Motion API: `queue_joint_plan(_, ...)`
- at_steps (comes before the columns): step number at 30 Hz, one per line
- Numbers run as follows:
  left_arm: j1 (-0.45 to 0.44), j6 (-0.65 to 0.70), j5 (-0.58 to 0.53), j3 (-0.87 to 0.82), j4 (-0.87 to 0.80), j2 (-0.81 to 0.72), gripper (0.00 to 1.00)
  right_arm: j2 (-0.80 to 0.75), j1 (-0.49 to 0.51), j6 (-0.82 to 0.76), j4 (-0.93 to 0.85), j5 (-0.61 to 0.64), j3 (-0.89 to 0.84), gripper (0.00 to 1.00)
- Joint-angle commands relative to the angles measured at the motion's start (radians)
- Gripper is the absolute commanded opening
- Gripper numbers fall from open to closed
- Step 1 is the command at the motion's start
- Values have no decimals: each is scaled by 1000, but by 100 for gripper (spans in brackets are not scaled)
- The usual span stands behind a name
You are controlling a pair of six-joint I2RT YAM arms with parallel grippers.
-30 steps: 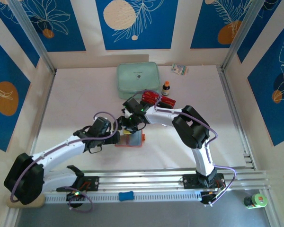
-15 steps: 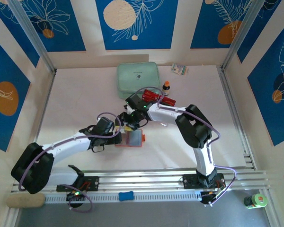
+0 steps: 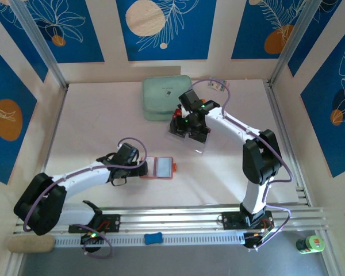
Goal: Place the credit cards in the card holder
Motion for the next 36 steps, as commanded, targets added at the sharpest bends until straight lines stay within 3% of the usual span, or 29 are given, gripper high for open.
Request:
queue_joint_plan(1,8,10,3,-12,4,3,96,1,-8,-170,-158,175,50,58)
queue_joint_plan(7,8,9,3,-13,3,2,97,61,2,-261,-217,339,91,52)
queue_joint_plan(15,8,7,3,-13,3,2,96,115,15,-313,-228,461,105,41)
queue_joint_plan(28,8,5,5,-16,11,10,97,157,31,-342,-215,469,101,35)
queue_joint_plan(36,8,7,6,-16,16,12,96,139,36,-345,-210,464,76,19)
